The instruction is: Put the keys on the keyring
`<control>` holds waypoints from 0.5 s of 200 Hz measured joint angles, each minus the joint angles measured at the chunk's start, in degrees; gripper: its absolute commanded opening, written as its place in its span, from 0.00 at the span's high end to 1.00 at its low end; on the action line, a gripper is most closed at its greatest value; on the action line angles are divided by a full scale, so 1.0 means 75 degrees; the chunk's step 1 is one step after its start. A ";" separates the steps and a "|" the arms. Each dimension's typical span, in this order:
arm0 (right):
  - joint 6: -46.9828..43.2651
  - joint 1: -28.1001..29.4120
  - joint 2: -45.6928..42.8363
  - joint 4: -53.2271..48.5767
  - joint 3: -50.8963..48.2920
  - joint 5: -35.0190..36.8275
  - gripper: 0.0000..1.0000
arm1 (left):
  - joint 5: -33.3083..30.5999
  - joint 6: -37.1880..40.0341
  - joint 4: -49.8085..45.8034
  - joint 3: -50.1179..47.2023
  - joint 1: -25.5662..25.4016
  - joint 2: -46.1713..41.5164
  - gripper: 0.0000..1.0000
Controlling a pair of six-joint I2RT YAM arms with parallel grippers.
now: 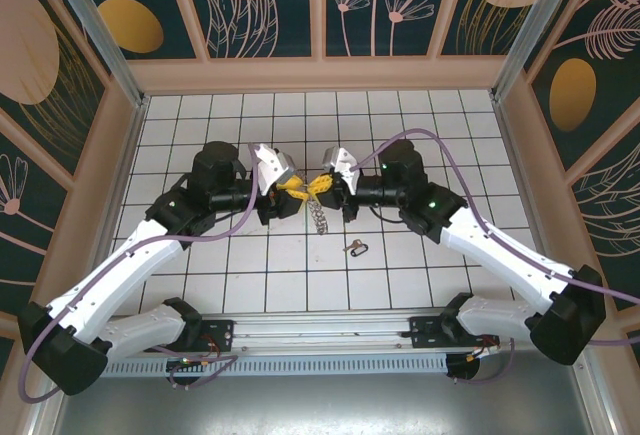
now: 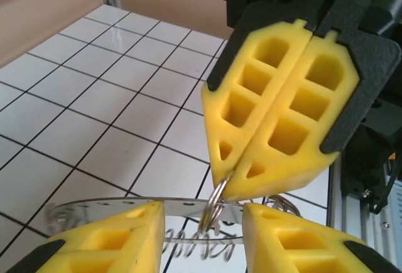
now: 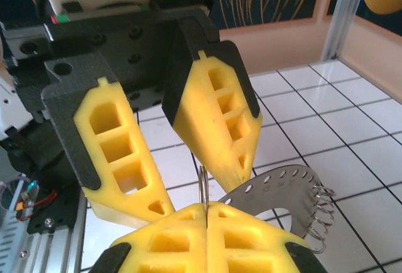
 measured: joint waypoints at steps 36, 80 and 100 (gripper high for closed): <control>-0.0428 0.0335 0.0221 -0.0886 0.0408 0.0670 1.00 | -0.0256 0.0289 -0.0510 0.0187 0.0000 -0.0029 0.66; -0.0746 0.0551 0.0291 -0.1402 0.0629 0.0979 1.00 | -0.0434 0.0583 -0.0944 0.0420 0.0000 -0.0020 0.69; -0.0842 0.0600 0.0291 -0.1515 0.0705 0.1055 1.00 | -0.0434 0.0673 -0.1003 0.0460 0.0000 0.0006 0.69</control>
